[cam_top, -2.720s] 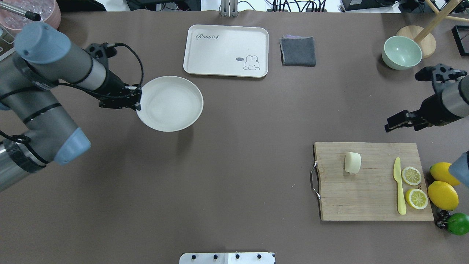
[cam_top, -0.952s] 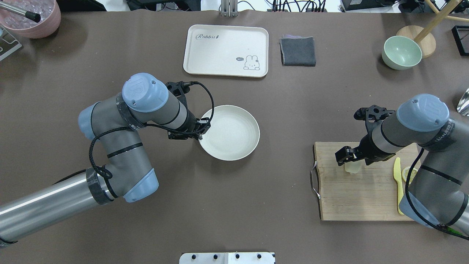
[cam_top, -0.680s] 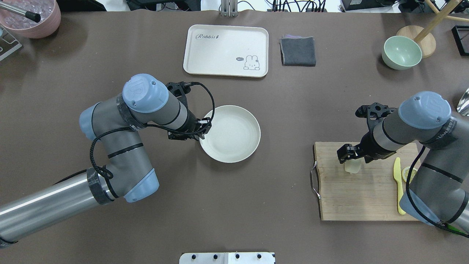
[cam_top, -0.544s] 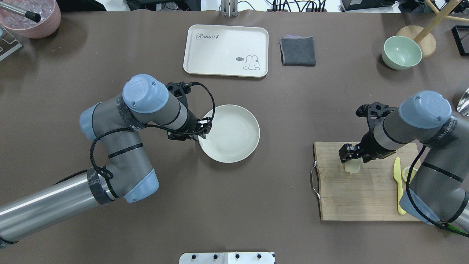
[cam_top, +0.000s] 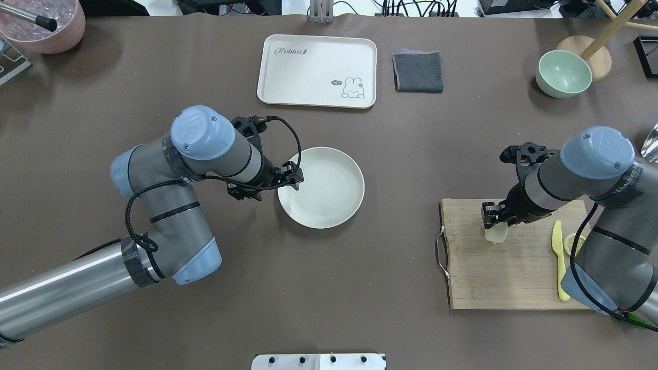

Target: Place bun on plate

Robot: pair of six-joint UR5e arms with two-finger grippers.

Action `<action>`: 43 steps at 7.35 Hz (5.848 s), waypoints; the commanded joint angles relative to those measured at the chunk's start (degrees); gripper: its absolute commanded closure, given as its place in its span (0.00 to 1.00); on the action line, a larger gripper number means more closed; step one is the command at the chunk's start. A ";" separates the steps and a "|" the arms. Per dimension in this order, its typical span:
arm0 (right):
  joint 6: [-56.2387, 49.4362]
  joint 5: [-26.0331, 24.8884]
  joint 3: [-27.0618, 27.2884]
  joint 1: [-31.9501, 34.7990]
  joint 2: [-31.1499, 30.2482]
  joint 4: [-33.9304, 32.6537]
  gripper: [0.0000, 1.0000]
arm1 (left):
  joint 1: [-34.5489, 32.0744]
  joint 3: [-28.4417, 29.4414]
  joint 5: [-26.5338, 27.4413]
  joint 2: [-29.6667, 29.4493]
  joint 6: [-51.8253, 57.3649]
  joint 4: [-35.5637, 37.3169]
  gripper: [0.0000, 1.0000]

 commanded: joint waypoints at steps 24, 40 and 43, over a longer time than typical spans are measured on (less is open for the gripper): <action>7.15 -11.38 -23.73 -6.95 43.84 -11.06 0.00 | -9.91 -17.83 -1.26 23.73 14.31 0.63 0.04; -71.96 7.01 -6.55 47.20 -5.76 -22.24 0.00 | -50.36 -13.79 -22.10 51.59 68.88 -0.51 0.03; -71.87 8.07 -6.20 47.21 -9.62 -22.24 0.00 | -50.27 -14.15 -21.84 51.33 68.98 -0.68 0.03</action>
